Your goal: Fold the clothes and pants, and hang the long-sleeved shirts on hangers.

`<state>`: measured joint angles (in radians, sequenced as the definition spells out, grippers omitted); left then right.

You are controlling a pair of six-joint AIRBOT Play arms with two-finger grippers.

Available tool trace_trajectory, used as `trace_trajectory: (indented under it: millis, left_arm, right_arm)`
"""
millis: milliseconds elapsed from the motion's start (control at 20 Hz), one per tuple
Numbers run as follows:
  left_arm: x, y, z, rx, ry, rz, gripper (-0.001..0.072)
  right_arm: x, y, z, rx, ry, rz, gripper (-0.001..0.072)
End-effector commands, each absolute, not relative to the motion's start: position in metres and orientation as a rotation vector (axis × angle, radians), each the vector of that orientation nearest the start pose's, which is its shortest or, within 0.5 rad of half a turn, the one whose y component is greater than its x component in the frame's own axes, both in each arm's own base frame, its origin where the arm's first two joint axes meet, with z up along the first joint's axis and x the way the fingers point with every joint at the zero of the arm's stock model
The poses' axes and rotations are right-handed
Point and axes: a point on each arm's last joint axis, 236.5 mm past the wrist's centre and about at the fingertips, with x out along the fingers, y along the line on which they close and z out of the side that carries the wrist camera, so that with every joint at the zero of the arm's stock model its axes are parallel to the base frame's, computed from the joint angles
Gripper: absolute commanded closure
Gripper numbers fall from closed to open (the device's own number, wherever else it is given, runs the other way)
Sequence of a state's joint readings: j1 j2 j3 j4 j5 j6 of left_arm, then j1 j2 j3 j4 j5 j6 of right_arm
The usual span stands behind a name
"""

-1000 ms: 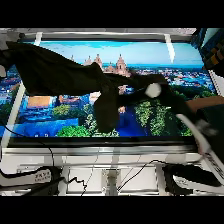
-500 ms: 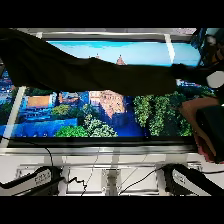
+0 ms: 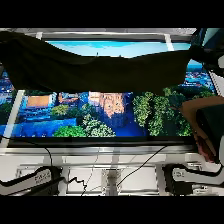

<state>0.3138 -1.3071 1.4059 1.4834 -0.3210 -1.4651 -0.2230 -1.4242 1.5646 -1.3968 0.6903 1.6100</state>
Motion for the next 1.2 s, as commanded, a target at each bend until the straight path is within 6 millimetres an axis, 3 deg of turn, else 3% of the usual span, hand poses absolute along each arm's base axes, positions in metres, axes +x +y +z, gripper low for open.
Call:
trace_trajectory:
  millis: [0,150,300,400,500,600,700,750,850,1000,1150]
  left_arm:
    - [0.524,0.19,0.255,-0.116,0.15,0.341,0.067]
    - [0.521,0.195,0.261,-0.191,0.118,0.357,0.067]
    - [0.512,0.182,0.221,-0.176,0.311,0.336,0.067]
    - [0.495,0.179,0.191,-0.076,0.483,0.305,0.0671]
    - [0.471,0.172,0.17,0.112,0.651,0.223,0.0671]
    - [0.433,0.16,0.141,0.323,0.869,0.064,0.0671]
    - [0.389,0.146,0.108,0.469,1.086,-0.151,0.0671]
    - [0.376,0.142,0.101,0.515,1.138,-0.226,0.0671]
    - [0.362,0.142,0.096,0.522,1.192,-0.26,0.0674]
    - [0.358,0.145,0.1,0.44,1.202,-0.18,0.0675]
    - [0.368,0.146,0.128,0.46,1.083,-0.124,0.0676]
  right_arm:
    - [0.574,-0.113,0.193,0.228,0.467,-0.177,0.0699]
    - [0.574,-0.115,0.214,0.206,0.445,-0.179,0.0698]
    - [0.557,-0.108,0.203,0.091,0.578,-0.13,0.0697]
    - [0.542,-0.102,0.188,-0.024,0.686,-0.072,0.0697]
    - [0.523,-0.096,0.17,-0.129,0.8,-0.002,0.0698]
    - [0.506,-0.091,0.157,-0.196,0.886,0.057,0.0699]
    - [0.495,-0.088,0.156,-0.243,0.922,0.096,0.0699]
    - [0.487,-0.085,0.159,-0.26,0.935,0.112,0.0699]
    - [0.467,-0.08,0.165,-0.306,0.975,0.155,0.07]
    - [0.439,-0.076,0.17,-0.33,0.989,0.164,0.0701]
    - [0.406,-0.073,0.153,-0.33,1.023,0.154,0.0701]
